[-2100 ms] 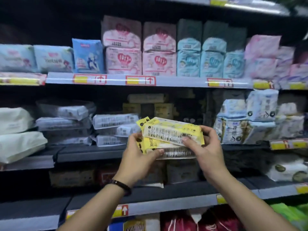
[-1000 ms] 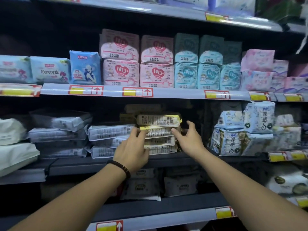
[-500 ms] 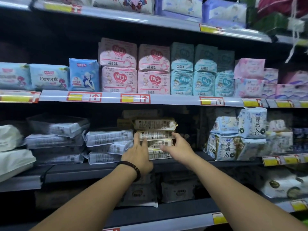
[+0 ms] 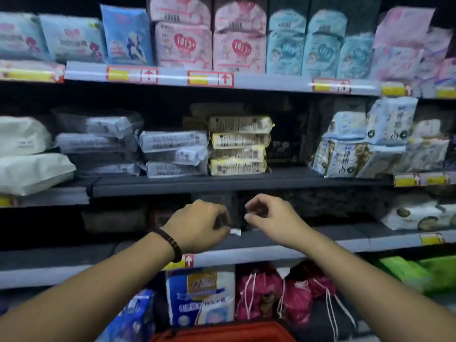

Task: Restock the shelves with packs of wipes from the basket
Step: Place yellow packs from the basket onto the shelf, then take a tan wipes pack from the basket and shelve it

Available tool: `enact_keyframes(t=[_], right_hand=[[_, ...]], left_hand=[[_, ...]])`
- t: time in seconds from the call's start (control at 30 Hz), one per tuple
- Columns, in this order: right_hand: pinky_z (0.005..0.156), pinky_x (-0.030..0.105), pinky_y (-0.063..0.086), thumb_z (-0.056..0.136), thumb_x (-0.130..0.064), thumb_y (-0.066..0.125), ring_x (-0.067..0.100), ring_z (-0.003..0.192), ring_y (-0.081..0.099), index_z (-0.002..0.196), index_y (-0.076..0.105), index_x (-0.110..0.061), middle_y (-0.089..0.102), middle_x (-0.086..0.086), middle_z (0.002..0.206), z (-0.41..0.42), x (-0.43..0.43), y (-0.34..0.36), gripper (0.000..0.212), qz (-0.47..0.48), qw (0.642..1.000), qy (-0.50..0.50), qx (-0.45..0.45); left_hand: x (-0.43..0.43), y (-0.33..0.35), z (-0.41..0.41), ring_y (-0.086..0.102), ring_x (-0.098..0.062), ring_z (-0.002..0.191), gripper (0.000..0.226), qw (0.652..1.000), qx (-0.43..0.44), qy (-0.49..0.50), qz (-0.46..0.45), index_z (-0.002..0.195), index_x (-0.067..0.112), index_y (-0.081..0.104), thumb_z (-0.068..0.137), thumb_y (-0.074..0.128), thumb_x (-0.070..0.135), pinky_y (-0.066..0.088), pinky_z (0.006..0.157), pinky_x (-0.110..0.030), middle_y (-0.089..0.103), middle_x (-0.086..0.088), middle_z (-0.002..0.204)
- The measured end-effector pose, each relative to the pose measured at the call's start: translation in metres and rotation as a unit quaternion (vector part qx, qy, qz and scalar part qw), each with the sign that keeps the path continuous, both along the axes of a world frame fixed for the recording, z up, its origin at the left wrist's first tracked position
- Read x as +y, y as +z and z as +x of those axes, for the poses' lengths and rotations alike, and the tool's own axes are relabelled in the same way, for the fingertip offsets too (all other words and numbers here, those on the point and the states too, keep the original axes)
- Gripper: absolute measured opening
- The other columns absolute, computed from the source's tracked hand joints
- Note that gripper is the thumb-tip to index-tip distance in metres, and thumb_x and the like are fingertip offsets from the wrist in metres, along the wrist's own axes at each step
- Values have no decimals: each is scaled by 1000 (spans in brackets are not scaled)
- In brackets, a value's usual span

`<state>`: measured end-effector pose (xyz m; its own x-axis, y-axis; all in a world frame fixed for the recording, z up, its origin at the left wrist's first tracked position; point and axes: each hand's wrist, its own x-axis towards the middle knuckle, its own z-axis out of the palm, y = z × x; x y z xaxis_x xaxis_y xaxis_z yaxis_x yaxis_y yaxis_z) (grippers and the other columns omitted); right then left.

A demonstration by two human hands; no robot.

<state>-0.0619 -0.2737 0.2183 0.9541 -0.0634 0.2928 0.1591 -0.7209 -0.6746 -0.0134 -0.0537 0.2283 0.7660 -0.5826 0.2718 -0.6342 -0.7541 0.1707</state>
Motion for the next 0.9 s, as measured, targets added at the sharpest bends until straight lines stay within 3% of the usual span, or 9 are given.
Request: enact_keyframes(t=[0.07,0.17,0.23,0.33,0.47,0.57,0.7,0.8,0.9], right_hand=[[73,15,49,93,-32,78,-1,83,67,103,74,-26,75,-10,92,-16,9,-45,12,-24,998,26,44],[69,23,52,90,-24,81,0,68,63,91,74,-25,74,-7,80,-32,20,-132,7,-38,988,57,138],[75,34,56,88,-24,83,9,72,67,90,71,-27,71,-6,78,-42,26,-198,13,-54,971,69,221],[77,31,51,86,-35,82,23,94,73,98,70,-23,74,-1,93,-62,32,-277,21,-116,936,50,329],[97,32,54,81,-55,81,27,123,66,135,63,-15,68,8,136,-81,55,-344,70,-201,863,54,460],[106,33,50,70,-66,84,29,134,57,152,45,-14,56,9,151,-92,68,-377,105,-191,819,41,539],[107,30,48,48,-74,88,24,136,55,157,40,-21,54,3,152,-93,68,-395,130,-158,803,21,574],[112,45,48,21,-83,81,34,141,48,157,29,-23,48,6,156,-93,74,-405,158,-204,798,19,567],[108,51,50,21,-79,83,36,138,50,154,32,-26,50,7,150,-92,81,-406,152,-233,810,7,537]], left_hand=[[15,-47,-18,70,-11,89,23,998,58,-10,32,101,37,69,89,60,54,58,80,-33,74,16,93],[35,-128,-37,70,-9,90,25,987,144,-18,64,104,32,72,90,64,50,55,81,-27,78,12,97],[46,-180,-44,71,-10,93,23,976,201,-5,85,103,30,73,90,66,46,56,82,-26,78,9,98],[58,-242,-49,73,-14,99,28,953,268,16,139,103,29,74,88,63,50,59,87,-32,78,6,101],[56,-267,-45,65,-31,120,46,893,332,-18,303,126,16,72,100,57,52,51,95,-34,72,-11,128],[48,-268,-40,59,-29,129,52,880,365,-43,301,140,19,63,104,52,55,46,102,-32,64,-8,142],[45,-278,-31,54,-27,136,56,872,368,-47,319,147,23,57,104,50,58,43,108,-33,58,-5,150],[47,-280,-26,52,-27,139,58,865,372,-45,334,149,24,56,104,48,60,41,112,-36,56,-5,153],[50,-282,-23,55,-26,135,56,857,395,-33,330,143,23,60,103,48,60,44,111,-37,59,-4,149]])
